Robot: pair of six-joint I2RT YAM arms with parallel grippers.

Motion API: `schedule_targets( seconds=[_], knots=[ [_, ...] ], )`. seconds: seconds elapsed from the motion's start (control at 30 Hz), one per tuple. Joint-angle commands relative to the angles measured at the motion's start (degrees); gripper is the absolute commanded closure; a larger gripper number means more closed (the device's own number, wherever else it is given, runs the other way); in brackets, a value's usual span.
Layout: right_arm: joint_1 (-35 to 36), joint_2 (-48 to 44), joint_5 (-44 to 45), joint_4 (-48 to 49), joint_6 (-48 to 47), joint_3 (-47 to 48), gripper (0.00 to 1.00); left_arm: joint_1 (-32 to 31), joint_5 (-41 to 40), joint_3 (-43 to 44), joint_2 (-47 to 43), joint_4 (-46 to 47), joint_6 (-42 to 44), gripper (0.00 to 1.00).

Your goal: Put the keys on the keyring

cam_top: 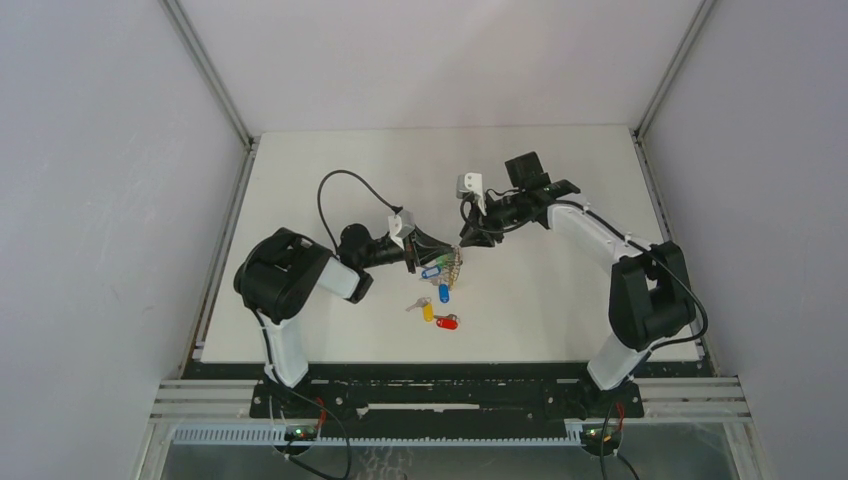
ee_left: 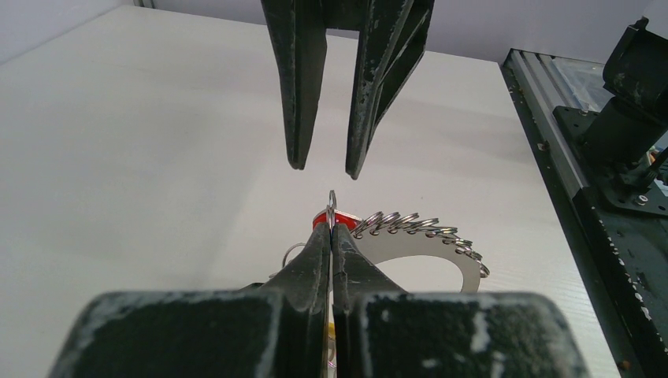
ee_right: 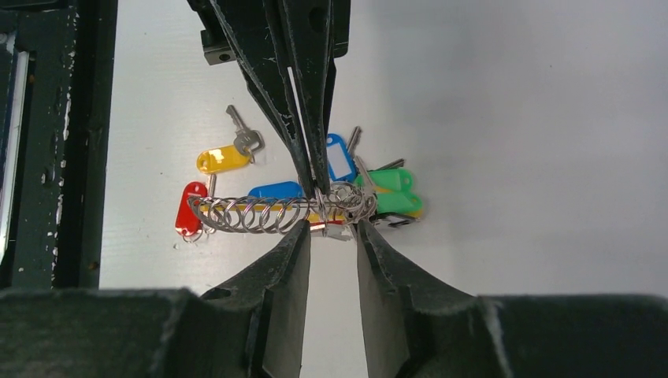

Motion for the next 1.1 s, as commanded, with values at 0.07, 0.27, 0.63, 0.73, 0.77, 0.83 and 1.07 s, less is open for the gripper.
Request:
schedule_targets(
  seconds=[0.07, 0.27, 0.63, 0.73, 0.77, 0.83, 1.07],
  knots=[
    [-0.38, 2.22, -4.12, 1.08, -0.32, 1.41, 0.75, 0.30, -0.73, -0.55, -3.08, 2.75, 0.52, 1.00],
    [-0.30, 4.30, -4.77, -1.83, -1.34, 3.06, 0.85, 0.30, -0.77, -0.46, -3.26, 2.75, 0.55, 1.00],
    [-2.39, 4.84, -4.15, -5.13, -3.17, 3.10, 1.00, 0.56, -2.08, -0.99, -3.99, 2.75, 0.76, 1.00],
    [-2.08, 5.81, -4.02, -4.62, -1.93, 3.11, 1.00, 0.56, -2.37, -0.99, -4.13, 2.76, 0.76, 1.00],
    [-1.86, 6.20, -3.86, -4.13, -1.19, 3.15, 1.00, 0.56, -2.53, -1.06, -4.20, 2.75, 0.76, 1.00],
    [-1.35, 7.00, -3.79, -3.51, 0.28, 3.12, 1.00, 0.56, -2.64, -1.07, -4.30, 2.75, 0.75, 1.00],
    [1.13, 8.77, -2.73, 0.23, 4.77, 3.16, 1.00, 0.39, -3.07, -1.16, -4.44, 2.84, 0.89, 1.00]
  ],
)
